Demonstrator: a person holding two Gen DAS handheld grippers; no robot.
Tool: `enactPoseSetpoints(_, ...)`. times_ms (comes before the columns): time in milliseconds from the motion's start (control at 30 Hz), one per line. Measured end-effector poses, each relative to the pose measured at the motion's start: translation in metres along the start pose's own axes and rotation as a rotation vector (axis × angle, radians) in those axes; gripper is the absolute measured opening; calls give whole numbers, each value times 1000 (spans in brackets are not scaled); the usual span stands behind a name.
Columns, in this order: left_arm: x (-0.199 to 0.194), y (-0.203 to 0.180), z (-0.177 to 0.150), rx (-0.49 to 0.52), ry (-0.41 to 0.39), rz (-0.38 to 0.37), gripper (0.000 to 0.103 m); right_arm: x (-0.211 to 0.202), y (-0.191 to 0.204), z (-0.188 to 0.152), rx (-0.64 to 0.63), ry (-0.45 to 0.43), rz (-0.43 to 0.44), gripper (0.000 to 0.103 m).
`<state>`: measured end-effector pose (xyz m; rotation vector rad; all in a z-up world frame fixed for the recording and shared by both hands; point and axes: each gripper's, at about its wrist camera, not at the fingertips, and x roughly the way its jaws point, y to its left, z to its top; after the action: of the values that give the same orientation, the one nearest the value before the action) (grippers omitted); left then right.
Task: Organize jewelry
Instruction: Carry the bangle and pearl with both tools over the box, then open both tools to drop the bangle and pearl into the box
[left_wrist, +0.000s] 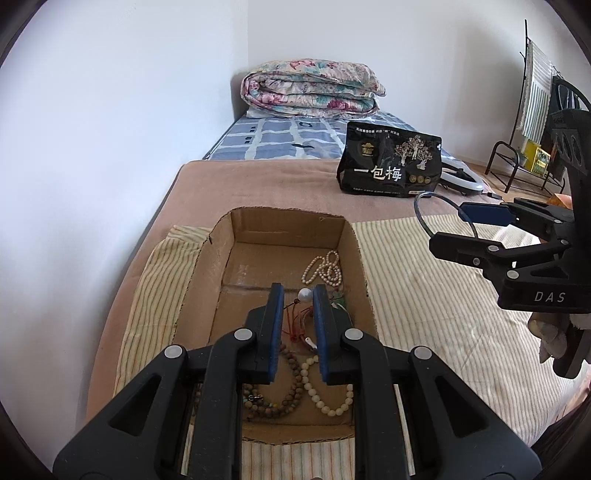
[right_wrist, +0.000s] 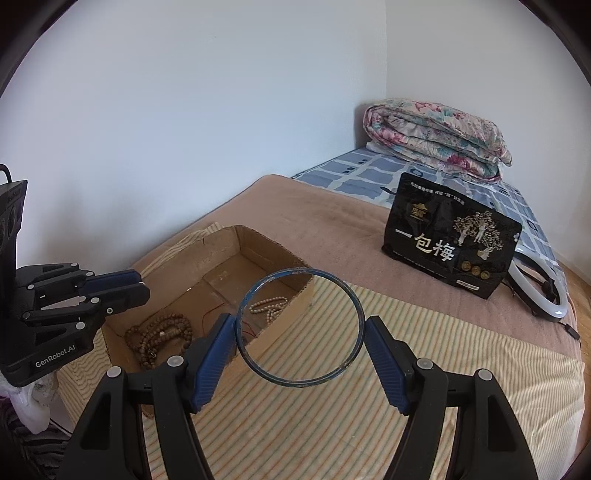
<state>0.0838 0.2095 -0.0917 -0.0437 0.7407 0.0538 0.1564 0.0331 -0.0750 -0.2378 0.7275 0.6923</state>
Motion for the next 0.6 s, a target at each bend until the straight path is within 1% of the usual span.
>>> enactPoseSetpoints(233, 2, 17, -14, -2, 29, 25, 15, 28, 25, 3, -18, 27, 41, 74)
enactPoseSetpoints(600, 12, 22, -26, 7, 75, 38, 15, 63, 44, 3, -4, 65, 81, 74)
